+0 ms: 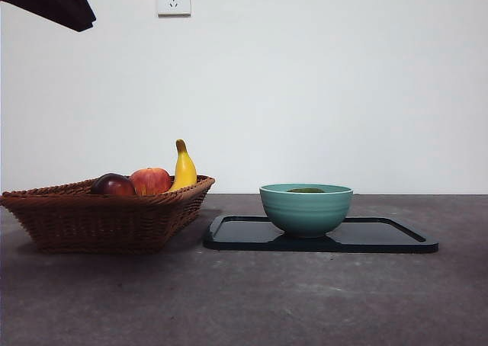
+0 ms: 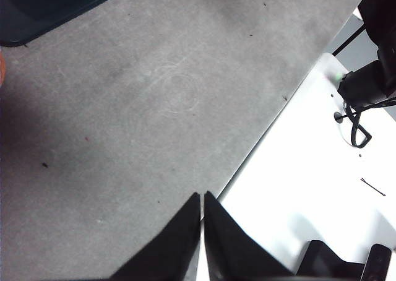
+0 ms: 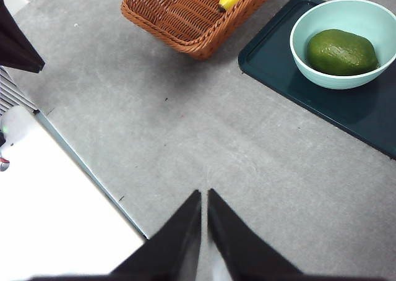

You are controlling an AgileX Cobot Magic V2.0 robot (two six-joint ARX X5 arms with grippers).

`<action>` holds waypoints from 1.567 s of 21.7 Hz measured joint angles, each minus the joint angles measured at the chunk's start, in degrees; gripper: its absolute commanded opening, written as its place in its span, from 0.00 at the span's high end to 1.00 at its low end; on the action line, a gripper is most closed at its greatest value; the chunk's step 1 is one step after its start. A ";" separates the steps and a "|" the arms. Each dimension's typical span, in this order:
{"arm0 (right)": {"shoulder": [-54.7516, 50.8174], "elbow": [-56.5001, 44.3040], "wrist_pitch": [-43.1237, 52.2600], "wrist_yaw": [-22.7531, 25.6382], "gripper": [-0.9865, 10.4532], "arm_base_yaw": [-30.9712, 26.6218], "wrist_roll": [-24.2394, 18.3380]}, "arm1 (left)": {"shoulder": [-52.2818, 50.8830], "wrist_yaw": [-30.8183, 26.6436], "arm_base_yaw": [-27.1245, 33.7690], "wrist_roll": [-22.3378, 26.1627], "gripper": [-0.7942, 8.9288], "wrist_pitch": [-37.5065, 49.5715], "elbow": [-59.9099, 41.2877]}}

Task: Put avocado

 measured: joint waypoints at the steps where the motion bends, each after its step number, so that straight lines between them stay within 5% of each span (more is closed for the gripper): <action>1: 0.00 0.00 0.00 0.00 0.91 0.00 0.00 | 0.00 0.00 0.00 0.00 0.91 0.00 0.00; 9: 0.00 0.00 0.00 0.00 0.91 0.00 0.00 | -3.72 -1.77 2.16 2.82 0.91 2.58 -0.02; 13: 0.00 0.00 0.00 -0.02 0.91 0.00 0.00 | -12.41 -8.28 13.60 5.29 0.91 21.22 -1.75; 19: 0.00 0.00 0.00 -0.02 0.91 0.00 0.00 | -31.69 -19.47 29.46 5.84 0.91 49.00 -19.39; 24: 0.00 0.00 0.00 -0.02 0.91 0.00 0.00 | -40.46 -25.66 33.48 5.95 0.91 49.33 -30.64; 34: 0.00 0.00 0.00 0.00 0.91 0.00 0.00 | -52.02 -25.81 35.39 5.95 0.91 48.83 -46.18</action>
